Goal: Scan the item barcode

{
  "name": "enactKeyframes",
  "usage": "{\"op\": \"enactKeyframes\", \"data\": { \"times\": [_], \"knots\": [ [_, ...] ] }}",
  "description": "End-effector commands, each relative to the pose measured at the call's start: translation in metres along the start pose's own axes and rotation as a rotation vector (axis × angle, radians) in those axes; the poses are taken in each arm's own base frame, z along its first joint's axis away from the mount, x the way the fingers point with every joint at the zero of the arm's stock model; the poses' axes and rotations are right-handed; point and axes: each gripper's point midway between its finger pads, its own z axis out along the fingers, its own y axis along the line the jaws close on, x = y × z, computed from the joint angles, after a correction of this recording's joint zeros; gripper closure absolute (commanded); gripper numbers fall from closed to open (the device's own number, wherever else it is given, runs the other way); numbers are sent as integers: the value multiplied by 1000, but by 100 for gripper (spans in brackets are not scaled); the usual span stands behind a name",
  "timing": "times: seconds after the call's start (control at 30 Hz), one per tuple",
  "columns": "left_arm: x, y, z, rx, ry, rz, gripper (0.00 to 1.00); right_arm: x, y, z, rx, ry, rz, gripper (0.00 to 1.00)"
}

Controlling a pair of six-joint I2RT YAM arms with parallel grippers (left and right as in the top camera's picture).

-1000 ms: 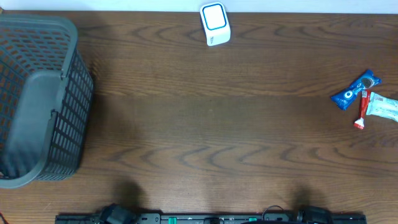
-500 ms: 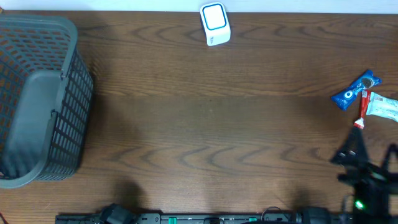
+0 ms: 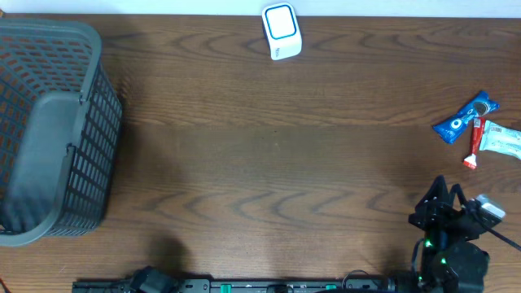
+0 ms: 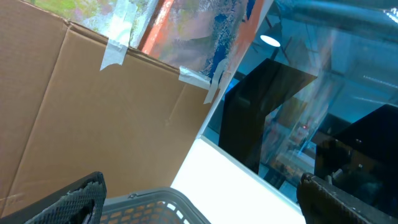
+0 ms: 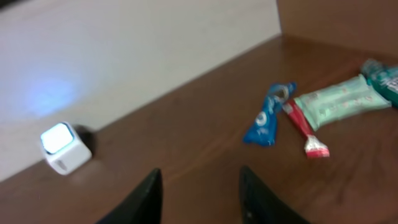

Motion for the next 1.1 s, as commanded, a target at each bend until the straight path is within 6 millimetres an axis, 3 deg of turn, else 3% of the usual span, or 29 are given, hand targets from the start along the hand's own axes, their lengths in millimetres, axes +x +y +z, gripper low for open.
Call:
{"op": "enactKeyframes", "data": {
  "times": [0.0, 0.2, 0.33, 0.5, 0.67, 0.9, 1.07],
  "knots": [
    [-3, 4, -2, -5, -7, -21, 2, 12, -20, 6, 95, -3, -23, 69],
    [-3, 4, -2, -5, -7, -21, 2, 41, -27, 16, 99, 73, -202, 58],
    [-3, 4, -2, -5, -7, -21, 2, 56, -17, 21, 16, 107, -323, 64],
    [-3, 4, -2, -5, -7, -21, 2, 78, -10, 30, -52, 128, -446, 50],
    [-3, 4, -2, -5, -7, -21, 2, 77, -5, 29, -69, 119, -489, 40],
    [-3, 4, -2, -5, -7, -21, 2, 51, 10, 36, -105, -46, -446, 12],
    [-3, 4, -2, -5, -7, -21, 2, 51, 14, 40, -128, -98, -432, 1]
  ]
}}
